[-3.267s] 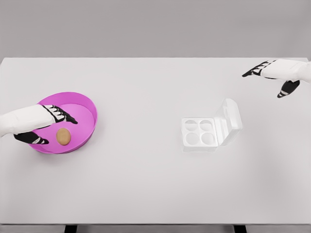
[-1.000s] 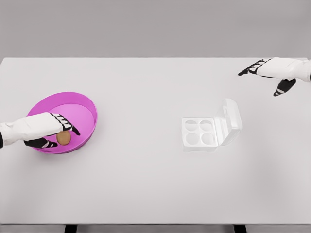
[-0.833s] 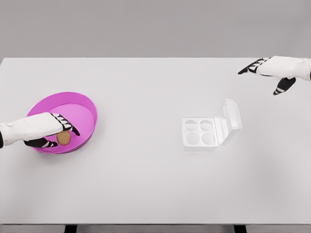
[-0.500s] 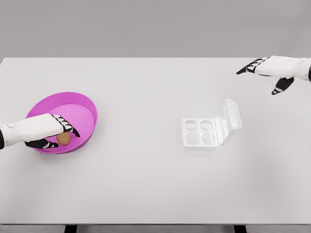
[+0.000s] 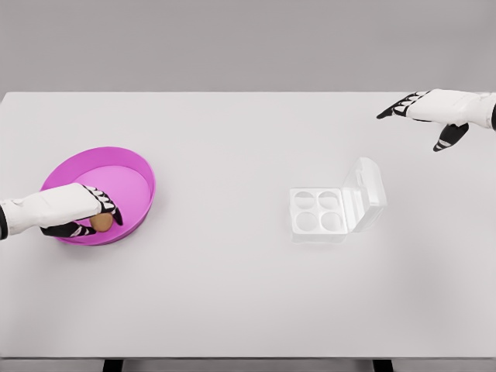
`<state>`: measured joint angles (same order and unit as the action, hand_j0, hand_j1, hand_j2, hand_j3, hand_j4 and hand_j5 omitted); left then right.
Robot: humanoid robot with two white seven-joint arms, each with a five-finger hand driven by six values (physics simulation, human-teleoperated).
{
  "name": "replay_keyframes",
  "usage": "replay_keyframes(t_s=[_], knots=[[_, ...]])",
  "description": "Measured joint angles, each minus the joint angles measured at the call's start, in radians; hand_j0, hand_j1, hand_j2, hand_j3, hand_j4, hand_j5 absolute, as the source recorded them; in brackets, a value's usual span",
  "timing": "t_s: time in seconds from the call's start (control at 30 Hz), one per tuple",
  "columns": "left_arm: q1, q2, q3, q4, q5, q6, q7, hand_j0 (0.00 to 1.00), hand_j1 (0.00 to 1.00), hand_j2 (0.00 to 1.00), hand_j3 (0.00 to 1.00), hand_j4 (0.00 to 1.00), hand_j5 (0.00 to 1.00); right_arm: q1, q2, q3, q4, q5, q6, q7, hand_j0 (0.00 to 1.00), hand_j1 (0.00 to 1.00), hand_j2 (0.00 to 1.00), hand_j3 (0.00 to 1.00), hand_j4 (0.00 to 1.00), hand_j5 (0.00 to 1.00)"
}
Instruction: Pack egg into the box and close the box lid
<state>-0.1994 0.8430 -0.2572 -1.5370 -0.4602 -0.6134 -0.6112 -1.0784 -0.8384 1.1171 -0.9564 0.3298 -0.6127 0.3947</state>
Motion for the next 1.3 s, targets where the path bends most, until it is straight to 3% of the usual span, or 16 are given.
replay_keyframes(t_s=[0.27, 0.73, 1.3], knots=[[-0.002, 0.000, 0.002, 0.000, 0.002, 0.000, 0.000, 0.45, 0.45, 0.45, 0.45, 0.45, 0.45, 0.000, 0.001, 0.000, -0.001, 0.000, 0.000, 0.000, 1.00, 1.00, 1.00, 1.00, 1.00, 1.00], [-0.015, -0.004, 0.012, -0.014, 0.009, 0.000, 0.000, 0.45, 0.45, 0.45, 0.45, 0.45, 0.45, 0.000, 0.001, 0.000, -0.002, 0.000, 0.000, 0.000, 1.00, 1.00, 1.00, 1.00, 1.00, 1.00], [-0.048, -0.005, 0.029, -0.047, 0.076, 0.000, 0.000, 0.35, 0.35, 0.35, 0.35, 0.35, 0.35, -0.002, 0.001, 0.000, -0.002, 0.000, 0.000, 0.000, 1.00, 1.00, 1.00, 1.00, 1.00, 1.00]])
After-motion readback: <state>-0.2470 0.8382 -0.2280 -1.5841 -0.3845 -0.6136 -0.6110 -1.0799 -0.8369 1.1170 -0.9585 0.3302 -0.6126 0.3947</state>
